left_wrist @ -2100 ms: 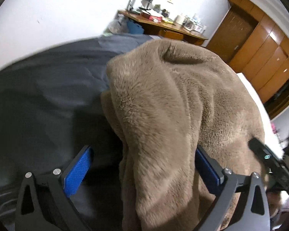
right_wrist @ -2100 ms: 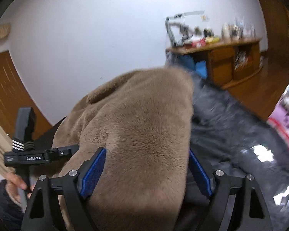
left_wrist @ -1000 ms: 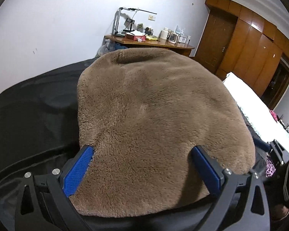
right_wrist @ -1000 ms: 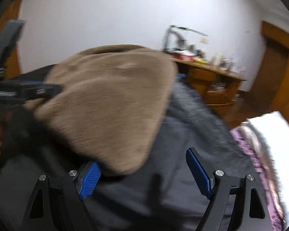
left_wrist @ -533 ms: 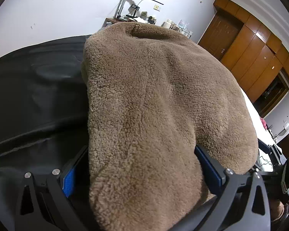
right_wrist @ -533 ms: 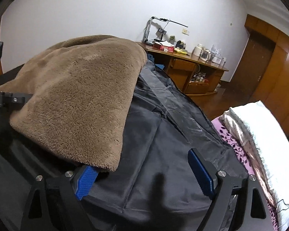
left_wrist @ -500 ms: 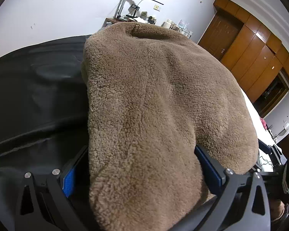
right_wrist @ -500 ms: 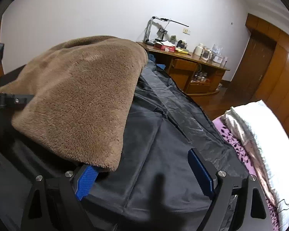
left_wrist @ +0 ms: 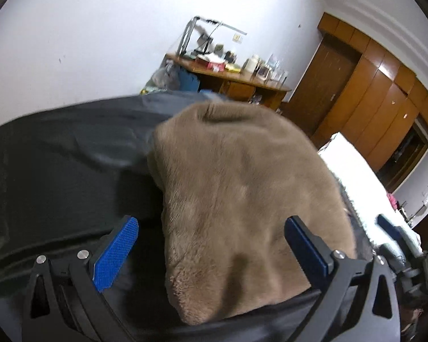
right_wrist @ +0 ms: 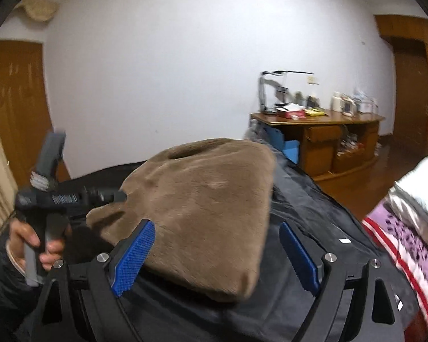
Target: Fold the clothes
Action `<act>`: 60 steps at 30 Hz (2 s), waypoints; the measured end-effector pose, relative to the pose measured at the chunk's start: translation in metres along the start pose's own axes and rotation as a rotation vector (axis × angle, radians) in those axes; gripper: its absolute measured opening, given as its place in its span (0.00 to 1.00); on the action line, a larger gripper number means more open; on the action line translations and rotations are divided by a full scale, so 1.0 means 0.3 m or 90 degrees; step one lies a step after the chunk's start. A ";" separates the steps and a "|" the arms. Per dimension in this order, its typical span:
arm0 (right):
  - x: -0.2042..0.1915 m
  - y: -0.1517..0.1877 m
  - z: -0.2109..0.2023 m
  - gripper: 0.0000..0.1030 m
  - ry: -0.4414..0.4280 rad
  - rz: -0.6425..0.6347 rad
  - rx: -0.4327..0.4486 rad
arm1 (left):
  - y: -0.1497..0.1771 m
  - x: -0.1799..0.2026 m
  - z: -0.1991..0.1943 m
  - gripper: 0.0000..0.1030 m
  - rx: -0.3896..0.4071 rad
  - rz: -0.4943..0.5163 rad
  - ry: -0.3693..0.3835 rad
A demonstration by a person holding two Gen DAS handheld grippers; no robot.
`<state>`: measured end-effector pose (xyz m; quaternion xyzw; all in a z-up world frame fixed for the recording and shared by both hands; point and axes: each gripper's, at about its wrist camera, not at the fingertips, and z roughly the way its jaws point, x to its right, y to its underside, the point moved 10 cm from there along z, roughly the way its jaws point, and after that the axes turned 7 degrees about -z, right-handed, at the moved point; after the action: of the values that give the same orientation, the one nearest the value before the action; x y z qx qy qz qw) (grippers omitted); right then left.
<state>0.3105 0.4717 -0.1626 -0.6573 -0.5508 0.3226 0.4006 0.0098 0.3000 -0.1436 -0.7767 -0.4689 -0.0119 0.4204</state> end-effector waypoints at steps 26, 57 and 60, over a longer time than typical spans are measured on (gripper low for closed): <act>-0.124 0.079 0.150 0.96 0.025 -0.080 -0.103 | 0.126 -0.001 0.143 1.00 -0.064 0.040 -0.041; -0.113 -0.148 0.122 0.96 0.102 0.042 -0.008 | 0.118 0.067 -0.259 1.00 0.129 0.120 -0.213; -0.108 -0.165 0.100 0.96 0.118 0.043 0.003 | 0.124 0.072 -0.272 1.00 0.132 0.119 -0.210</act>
<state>0.2555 0.4487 -0.1336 -0.7017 -0.4878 0.2752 0.4404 0.0798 0.2537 -0.1059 -0.7607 -0.4561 0.2031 0.4149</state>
